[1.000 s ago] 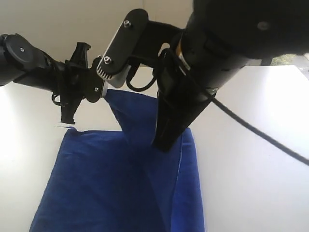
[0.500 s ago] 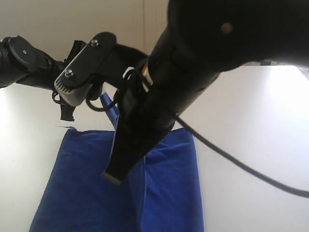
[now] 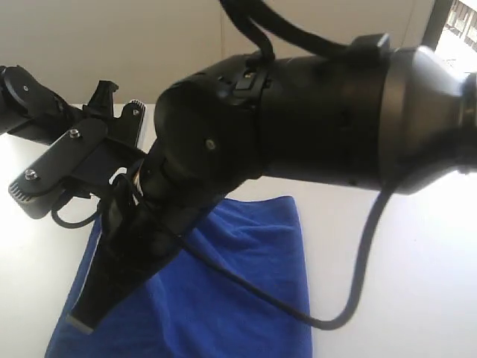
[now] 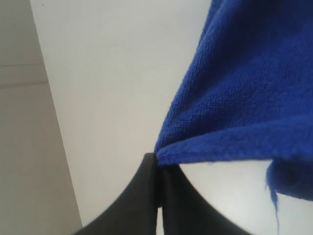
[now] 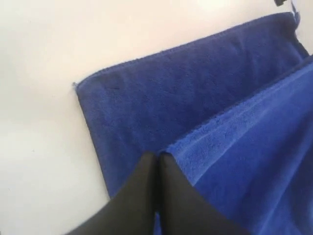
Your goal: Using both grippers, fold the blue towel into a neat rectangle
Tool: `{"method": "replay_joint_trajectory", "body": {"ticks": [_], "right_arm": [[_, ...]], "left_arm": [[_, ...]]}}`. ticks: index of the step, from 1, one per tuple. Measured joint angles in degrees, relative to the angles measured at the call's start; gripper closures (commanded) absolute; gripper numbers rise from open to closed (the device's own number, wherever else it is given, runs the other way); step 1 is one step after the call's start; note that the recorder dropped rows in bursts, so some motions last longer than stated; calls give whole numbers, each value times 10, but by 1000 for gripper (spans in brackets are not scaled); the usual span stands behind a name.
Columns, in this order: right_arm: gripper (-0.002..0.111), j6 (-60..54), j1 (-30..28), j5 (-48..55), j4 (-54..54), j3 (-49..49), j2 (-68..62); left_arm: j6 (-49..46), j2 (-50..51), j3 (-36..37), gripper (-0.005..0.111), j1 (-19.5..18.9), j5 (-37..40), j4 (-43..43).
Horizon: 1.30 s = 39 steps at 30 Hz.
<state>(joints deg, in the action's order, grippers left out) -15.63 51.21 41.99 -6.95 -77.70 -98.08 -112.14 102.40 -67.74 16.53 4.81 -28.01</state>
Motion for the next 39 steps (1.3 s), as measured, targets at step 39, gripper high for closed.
{"method": "replay_joint_trajectory", "body": {"ticks": [39], "right_arm": [[108,-36,59,-58,-105,-26,-117]], "left_arm": [[0,58,8,107,-76,143,25]]}}
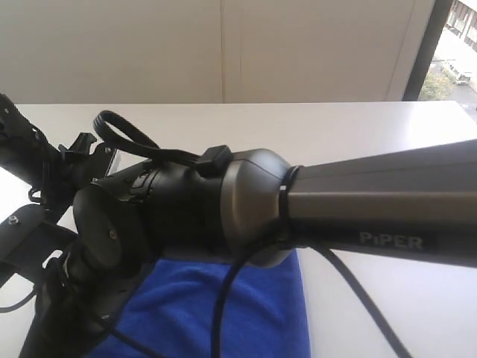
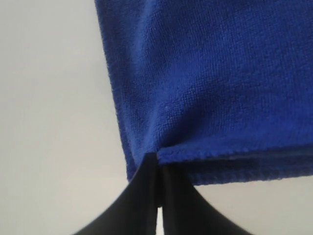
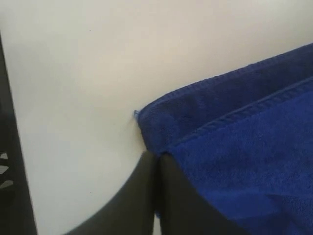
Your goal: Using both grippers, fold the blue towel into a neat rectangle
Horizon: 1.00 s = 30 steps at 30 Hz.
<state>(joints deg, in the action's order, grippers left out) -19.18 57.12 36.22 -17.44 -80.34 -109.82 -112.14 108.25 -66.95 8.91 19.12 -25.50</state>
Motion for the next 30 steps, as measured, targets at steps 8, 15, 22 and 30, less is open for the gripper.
{"method": "replay_joint_trajectory", "body": {"ticks": [8,15,22,30], "right_arm": [[108,0,0,36,-8,-40,-2],[108,-9,1,19,-34,-41,-31],[103,-13,10,-3,-62,-41,-64],[37,-33,22,-15,-90,-41,-69]], "left_arm": [[0,3,3,107,0,2,8],[0,3,3,106,0,-14,9],[0,3,3,68,0,-32,10],[0,3,3,30,-6,-70,10]]}}
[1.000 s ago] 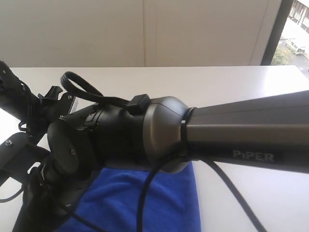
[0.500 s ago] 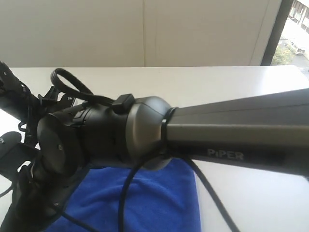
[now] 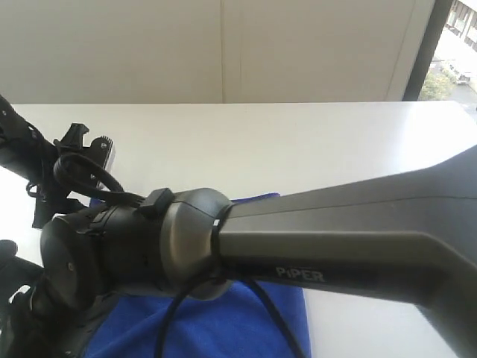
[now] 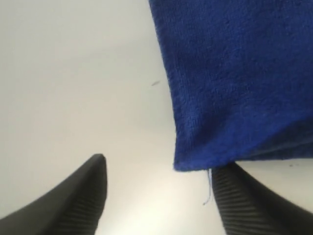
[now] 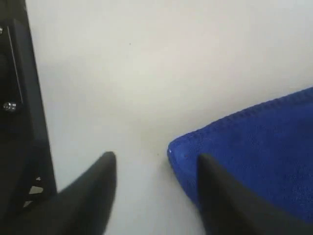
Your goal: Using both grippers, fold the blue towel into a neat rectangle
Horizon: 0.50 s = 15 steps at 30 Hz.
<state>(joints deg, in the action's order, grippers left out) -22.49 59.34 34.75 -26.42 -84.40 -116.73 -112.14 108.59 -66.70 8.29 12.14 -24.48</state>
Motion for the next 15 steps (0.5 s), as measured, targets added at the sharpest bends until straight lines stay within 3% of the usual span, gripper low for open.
{"method": "replay_joint_trajectory", "body": {"ticks": [1,9,15], "right_arm": [[33,-2,0,-1,-1,0,0],[35,0,-3,4,36,0,21],[44,141,-44,64,260,0,102]], "left_arm": [[0,0,0,29,-1,-6,0],[10,0,0,27,-2,-68,0],[32,-31,0,32,-2,-92,0]]}}
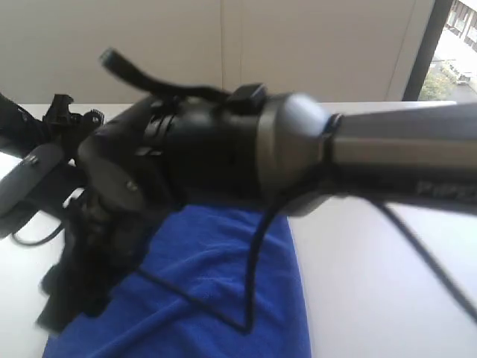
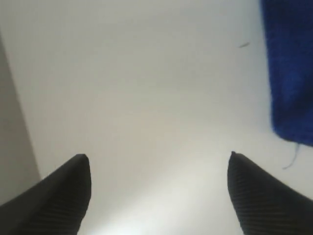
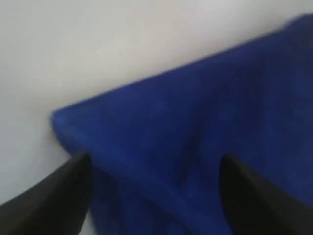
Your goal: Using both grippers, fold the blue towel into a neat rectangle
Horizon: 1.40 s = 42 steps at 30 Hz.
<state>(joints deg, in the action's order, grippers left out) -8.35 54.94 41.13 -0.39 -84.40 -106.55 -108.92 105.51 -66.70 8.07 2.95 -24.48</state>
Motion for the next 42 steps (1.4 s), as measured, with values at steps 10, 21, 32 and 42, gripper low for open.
{"method": "replay_joint_trajectory", "body": {"ticks": [10,21,32,42], "right_arm": [[84,61,-128,96,151,20,32],[108,-7,-205,69,40,224,50],[108,-52,-205,-47,-43,362,63],[108,-76,-91,-72,-112,410,83]], "left_arm": [[294,-133,0,106,0,35,-11],[595,-261,0,107,31,329,-32],[667,-258,162,107,95,351,-61],[667,-264,215,107,104,342,-93]]}}
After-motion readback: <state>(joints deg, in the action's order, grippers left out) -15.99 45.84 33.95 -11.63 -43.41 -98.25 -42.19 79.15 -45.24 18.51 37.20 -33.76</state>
